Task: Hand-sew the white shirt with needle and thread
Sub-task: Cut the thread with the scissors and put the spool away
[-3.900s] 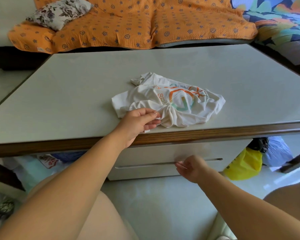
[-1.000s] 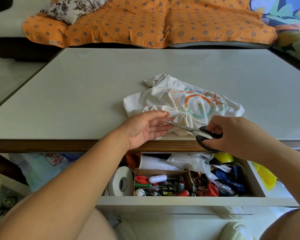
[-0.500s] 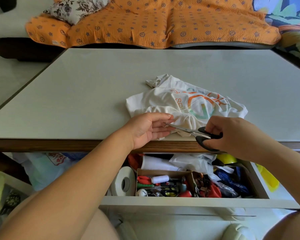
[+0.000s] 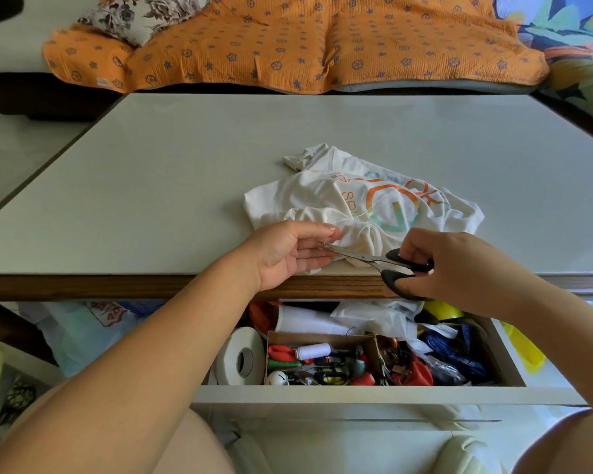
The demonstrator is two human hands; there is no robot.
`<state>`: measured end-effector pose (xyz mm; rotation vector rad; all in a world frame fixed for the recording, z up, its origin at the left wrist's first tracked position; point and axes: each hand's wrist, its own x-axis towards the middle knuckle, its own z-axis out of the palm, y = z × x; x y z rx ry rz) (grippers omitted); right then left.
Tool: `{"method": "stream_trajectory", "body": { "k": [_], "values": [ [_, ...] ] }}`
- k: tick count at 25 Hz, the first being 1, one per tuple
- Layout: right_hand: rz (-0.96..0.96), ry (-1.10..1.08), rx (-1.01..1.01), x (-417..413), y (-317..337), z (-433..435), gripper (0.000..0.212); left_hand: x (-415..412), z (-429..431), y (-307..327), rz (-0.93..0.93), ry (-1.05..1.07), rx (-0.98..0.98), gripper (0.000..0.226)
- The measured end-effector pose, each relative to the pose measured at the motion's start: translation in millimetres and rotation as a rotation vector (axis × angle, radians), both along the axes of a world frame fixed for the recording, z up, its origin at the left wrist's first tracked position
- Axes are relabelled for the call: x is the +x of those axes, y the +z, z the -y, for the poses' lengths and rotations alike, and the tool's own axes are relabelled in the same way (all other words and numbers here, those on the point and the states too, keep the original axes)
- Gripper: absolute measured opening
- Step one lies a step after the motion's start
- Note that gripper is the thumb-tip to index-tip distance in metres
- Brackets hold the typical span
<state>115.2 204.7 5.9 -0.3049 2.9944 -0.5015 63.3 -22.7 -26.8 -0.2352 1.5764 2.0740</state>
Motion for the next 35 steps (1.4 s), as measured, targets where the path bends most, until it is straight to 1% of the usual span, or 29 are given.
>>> {"method": "stream_trajectory", "body": {
  "k": [8,11,13,14,16,19,21,23,25,27,29,33,34,35],
  "values": [
    [-0.041,0.022,0.091,-5.5,2.2,6.3,0.028,-2.2,1.3,-1.6,-0.003,-0.036,-0.014,0.006],
    [-0.037,0.043,0.080,-5.9,1.9,6.1,0.027,-3.1,1.5,-2.1,-0.007,-0.049,-0.009,0.008],
    [-0.021,0.085,0.046,-4.2,0.8,8.6,0.028,-3.5,2.0,-1.5,-0.027,-0.092,-0.047,0.011],
    [-0.003,0.101,0.040,-2.8,0.2,9.9,0.029,-3.4,2.0,-1.4,-0.031,-0.106,-0.062,0.013],
    [0.076,0.126,0.082,-1.1,-2.9,9.2,0.027,-4.4,2.1,-2.9,-0.019,-0.088,-0.025,0.011],
    [0.267,0.191,0.205,1.2,-20.9,7.1,0.018,-5.3,4.6,-5.9,-0.017,-0.054,0.027,0.008],
    [0.370,0.195,0.208,4.0,-38.5,8.8,0.011,-5.2,4.8,-8.2,-0.027,-0.052,0.032,0.008],
    [0.453,0.214,0.208,7.9,-57.1,14.0,0.014,-4.8,4.0,-10.6,-0.034,-0.052,0.040,0.008],
    [0.479,0.290,0.263,9.8,-75.3,22.6,0.018,-4.5,4.3,-12.7,-0.042,-0.049,0.043,0.008],
    [0.459,0.372,0.354,8.8,-94.3,31.9,0.010,-4.8,5.1,-13.7,-0.045,-0.046,0.046,0.008],
    [0.485,0.421,0.442,5.6,-113.7,41.4,0.022,-4.5,4.2,-13.9,-0.049,-0.048,0.053,0.008],
    [0.602,0.502,0.590,2.4,-131.7,52.2,0.030,-4.8,3.6,-15.1,-0.067,-0.055,0.050,0.008],
    [0.608,0.507,0.590,1.2,-130.5,55.3,0.028,-5.0,4.1,-15.5,-0.068,-0.057,0.049,0.008],
    [0.579,0.508,0.582,-0.4,-130.4,58.9,0.023,-5.2,4.4,-15.9,-0.068,-0.059,0.051,0.008]
  ]
}}
